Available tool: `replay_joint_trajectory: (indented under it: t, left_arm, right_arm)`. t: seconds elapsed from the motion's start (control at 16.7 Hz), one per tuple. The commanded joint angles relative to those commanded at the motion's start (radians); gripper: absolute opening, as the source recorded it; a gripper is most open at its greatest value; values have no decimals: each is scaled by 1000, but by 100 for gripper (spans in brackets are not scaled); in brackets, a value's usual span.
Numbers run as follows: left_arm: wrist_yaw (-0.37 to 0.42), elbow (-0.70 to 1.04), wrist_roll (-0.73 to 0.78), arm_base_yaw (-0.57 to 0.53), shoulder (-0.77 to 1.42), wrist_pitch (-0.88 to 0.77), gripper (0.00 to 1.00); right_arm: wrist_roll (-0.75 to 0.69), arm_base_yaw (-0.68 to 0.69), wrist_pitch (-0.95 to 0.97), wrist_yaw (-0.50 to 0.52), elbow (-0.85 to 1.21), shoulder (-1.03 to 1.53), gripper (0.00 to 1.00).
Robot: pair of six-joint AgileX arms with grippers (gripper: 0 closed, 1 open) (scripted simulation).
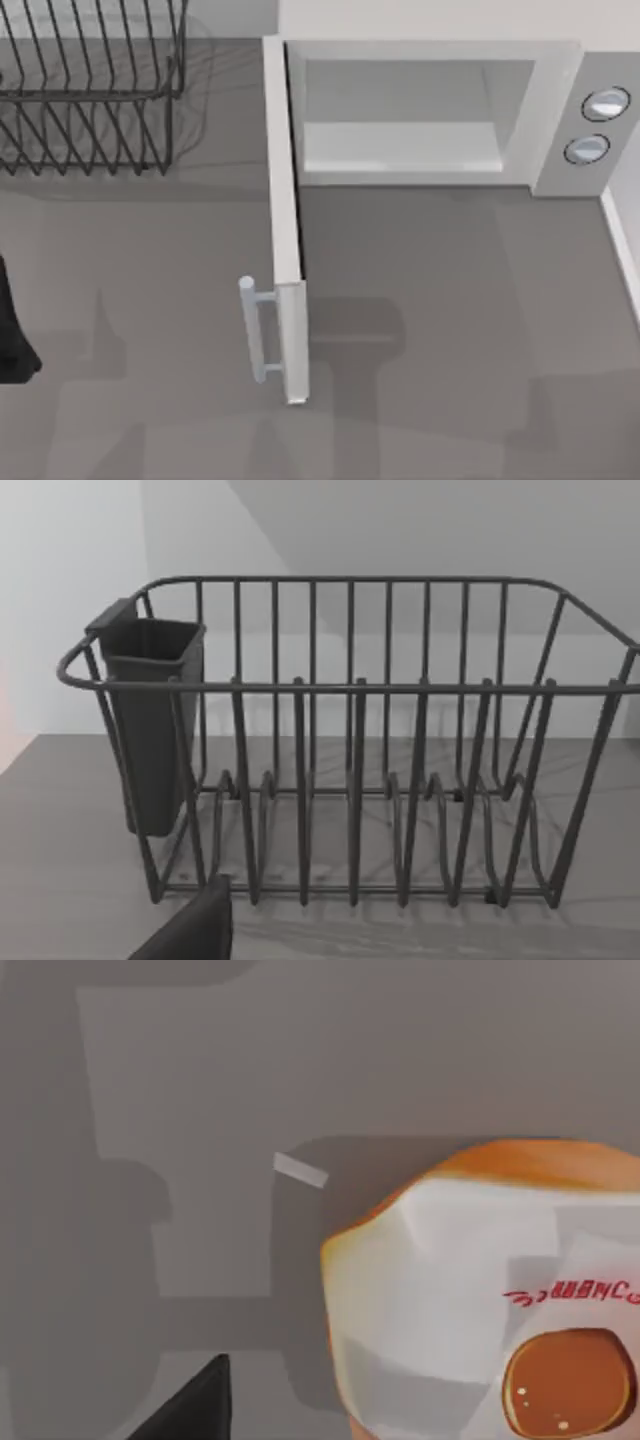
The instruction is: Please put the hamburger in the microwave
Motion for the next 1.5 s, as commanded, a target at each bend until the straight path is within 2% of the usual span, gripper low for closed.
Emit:
replay_joint_trajectory:
  t: [0.3, 0.66, 1.44, 1.5]
  left_arm:
    - [0, 0, 0, 0, 0, 0, 100]
    - [0, 0, 0, 0, 0, 0, 100]
    - [0, 0, 0, 0, 0, 0, 100]
    - [0, 0, 0, 0, 0, 0, 100]
  right_arm:
    - [3, 2, 236, 0, -112, 117, 100]
    - [4, 2, 279, 0, -137, 142, 100]
    - [4, 2, 279, 0, -137, 142, 2]
    - [4, 2, 279, 0, -137, 142, 0]
